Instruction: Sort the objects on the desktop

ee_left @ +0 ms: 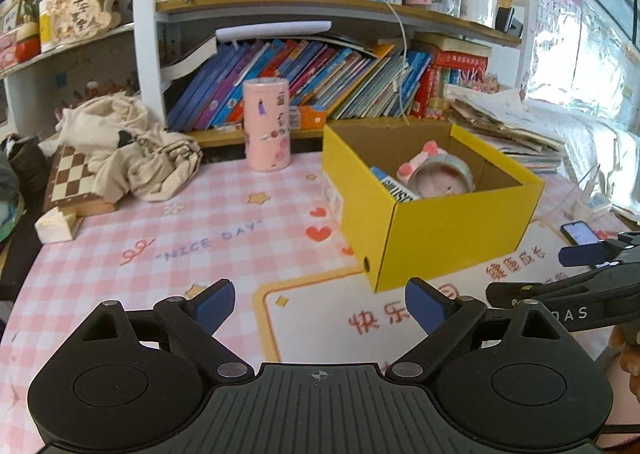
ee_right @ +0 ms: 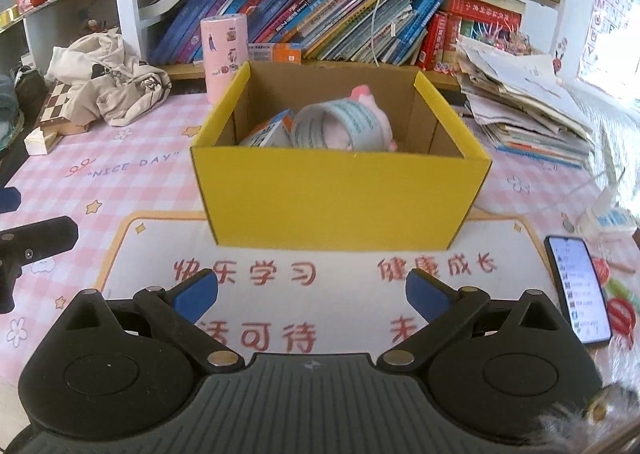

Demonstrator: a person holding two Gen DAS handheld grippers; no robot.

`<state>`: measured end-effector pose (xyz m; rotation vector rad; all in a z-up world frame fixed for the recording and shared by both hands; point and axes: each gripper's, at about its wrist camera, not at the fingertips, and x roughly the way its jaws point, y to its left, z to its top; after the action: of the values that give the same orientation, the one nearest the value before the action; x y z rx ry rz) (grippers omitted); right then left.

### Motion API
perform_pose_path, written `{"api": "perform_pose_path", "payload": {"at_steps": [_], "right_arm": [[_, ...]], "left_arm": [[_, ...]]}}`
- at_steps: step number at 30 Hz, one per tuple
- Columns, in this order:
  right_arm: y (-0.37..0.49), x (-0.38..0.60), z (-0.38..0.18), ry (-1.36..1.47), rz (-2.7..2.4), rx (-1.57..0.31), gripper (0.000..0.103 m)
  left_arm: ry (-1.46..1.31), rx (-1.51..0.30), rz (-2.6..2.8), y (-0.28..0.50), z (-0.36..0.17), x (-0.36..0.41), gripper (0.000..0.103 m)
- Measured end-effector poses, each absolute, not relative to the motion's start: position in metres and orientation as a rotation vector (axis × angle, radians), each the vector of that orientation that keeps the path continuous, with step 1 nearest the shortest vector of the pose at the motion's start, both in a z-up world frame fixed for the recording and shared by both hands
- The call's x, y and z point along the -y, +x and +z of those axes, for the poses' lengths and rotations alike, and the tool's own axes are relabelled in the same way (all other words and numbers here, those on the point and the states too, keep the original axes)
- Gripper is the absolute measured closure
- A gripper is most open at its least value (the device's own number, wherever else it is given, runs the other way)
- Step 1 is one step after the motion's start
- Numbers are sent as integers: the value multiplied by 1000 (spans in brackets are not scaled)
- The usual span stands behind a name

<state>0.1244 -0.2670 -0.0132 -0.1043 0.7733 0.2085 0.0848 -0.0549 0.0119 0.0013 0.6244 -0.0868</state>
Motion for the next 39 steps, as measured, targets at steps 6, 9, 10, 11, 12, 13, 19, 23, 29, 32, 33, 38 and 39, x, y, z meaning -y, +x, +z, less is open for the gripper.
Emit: {"api": "perform_pose_path", "payload": {"at_steps": [6,9,10,11,12,13,19,23,29,32,33,38,39], "right_arm": [[110,260,-18,-68,204,-802,0],[104,255,-20,-67,208,-814,0],[103,253,-20,-68,208,-815,0],[101,251,-20,-70,207,-815,0],[99,250,-20,-72,207,-815,0],[98,248,-20,-74,207,-815,0],[88,242,-22,-87,215,-819,0],[83,240,-24,-91,216,-824,0],[78,239,-26,-88,212,-833,0],[76,239,-27,-89,215,-835,0],[76,238,-27,-90,216,-836,0],[71,235,-28,-96,222,-835,0],[71,235,-27,-97,223,-833,0]], "left_arm": [[-17,-654,-37,72,6,41,8],[-17,-661,-13,66,4,34,8],[-16,-662,-7,64,4,33,8],[-15,-663,-1,62,3,31,8],[-16,-664,2,60,2,30,7],[-16,-665,3,58,2,29,7],[0,-667,6,50,1,27,5],[4,-668,8,46,0,26,4],[7,-677,4,40,-2,26,3],[8,-680,4,37,-4,25,2],[9,-681,5,36,-4,25,1],[6,-693,17,32,-6,22,1],[5,-695,19,31,-6,21,1]]}}
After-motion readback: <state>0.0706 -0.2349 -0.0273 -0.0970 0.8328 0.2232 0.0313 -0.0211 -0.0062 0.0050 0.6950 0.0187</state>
